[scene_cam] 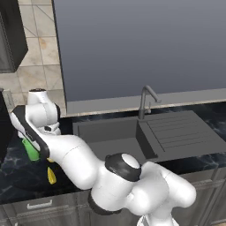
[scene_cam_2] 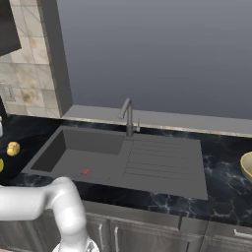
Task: Remove the lemon wedge and potato from the sink. Then move the bowl and cup from the counter to the sink for washing.
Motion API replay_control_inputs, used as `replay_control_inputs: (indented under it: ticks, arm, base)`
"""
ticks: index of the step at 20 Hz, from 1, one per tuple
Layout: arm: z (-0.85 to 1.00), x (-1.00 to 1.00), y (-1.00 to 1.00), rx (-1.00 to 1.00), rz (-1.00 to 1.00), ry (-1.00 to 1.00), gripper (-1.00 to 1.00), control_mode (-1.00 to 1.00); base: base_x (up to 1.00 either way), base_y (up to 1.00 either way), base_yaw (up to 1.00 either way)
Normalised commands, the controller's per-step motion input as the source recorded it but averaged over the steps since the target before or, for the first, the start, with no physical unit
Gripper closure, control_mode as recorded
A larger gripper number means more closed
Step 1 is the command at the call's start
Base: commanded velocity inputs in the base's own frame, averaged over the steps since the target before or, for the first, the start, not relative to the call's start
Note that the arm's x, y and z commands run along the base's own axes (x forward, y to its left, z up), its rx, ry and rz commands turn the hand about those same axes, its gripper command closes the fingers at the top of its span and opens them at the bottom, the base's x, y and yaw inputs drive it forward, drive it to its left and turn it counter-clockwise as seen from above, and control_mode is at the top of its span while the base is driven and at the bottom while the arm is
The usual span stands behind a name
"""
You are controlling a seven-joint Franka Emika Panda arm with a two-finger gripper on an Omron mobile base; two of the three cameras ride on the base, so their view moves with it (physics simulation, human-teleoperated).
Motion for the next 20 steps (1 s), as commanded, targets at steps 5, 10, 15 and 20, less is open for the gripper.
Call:
replay_control_inputs:
  ticks: [5, 10, 15, 20]
  arm:
    - [0.27, -0.10, -0.36, -0.01, -0.04, 0.00, 1.00, -1.00]
    - [0.27, -0.10, -0.36, -0.02, -0.02, 0.00, 1.00, -1.00]
    - [0.25, -0.13, -0.39, -0.04, 0.00, 0.00, 1.00, -1.00]
    - [0.23, -0.15, -0.44, -0.06, 0.00, 0.00, 1.00, -1.00]
  base:
    - [0.00, 0.00, 0.00]
    - [0.00, 0.00, 0.00]
    - [0.00, 0.00, 0.00]
    - [0.00, 0.00, 0.00]
